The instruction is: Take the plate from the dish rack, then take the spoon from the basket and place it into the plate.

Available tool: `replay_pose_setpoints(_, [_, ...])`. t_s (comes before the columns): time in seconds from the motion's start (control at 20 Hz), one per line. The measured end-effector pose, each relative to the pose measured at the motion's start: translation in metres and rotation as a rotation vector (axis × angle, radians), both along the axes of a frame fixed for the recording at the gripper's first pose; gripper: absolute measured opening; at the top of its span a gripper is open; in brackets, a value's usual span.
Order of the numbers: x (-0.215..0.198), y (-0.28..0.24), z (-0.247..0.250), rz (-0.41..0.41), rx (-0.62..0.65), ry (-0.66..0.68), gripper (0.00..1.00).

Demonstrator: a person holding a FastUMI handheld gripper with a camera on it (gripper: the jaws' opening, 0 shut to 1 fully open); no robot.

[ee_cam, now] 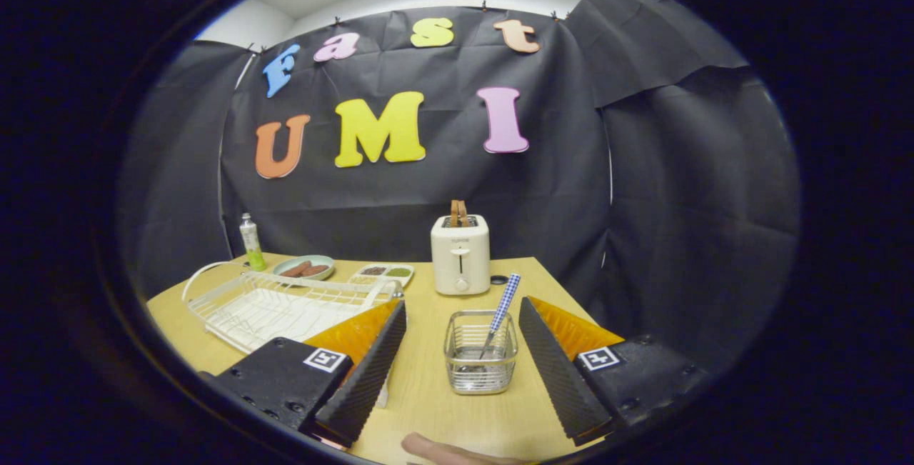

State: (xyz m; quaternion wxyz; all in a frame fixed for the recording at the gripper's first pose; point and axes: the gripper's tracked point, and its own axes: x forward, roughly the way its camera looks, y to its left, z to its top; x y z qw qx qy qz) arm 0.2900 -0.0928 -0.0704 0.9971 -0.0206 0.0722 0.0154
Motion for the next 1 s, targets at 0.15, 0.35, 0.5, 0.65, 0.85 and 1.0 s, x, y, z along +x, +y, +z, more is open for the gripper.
replay_pose_setpoints(0.15, [0.035,-0.007,-0.005,0.0,-0.014,0.039,1.0])
replay_pose_setpoints(0.35, [0.083,-0.024,-0.015,-0.04,0.092,0.104,1.0])
replay_pose_setpoints(0.5, [0.111,-0.036,-0.026,-0.064,0.168,0.16,0.99])
replay_pose_setpoints(0.65, [0.12,-0.04,-0.035,-0.065,0.196,0.193,0.82])
replay_pose_setpoints(0.85, [0.124,-0.041,-0.038,-0.091,0.161,0.201,0.42])
replay_pose_setpoints(1.0, [0.11,-0.025,-0.018,-0.066,0.169,0.171,0.2])
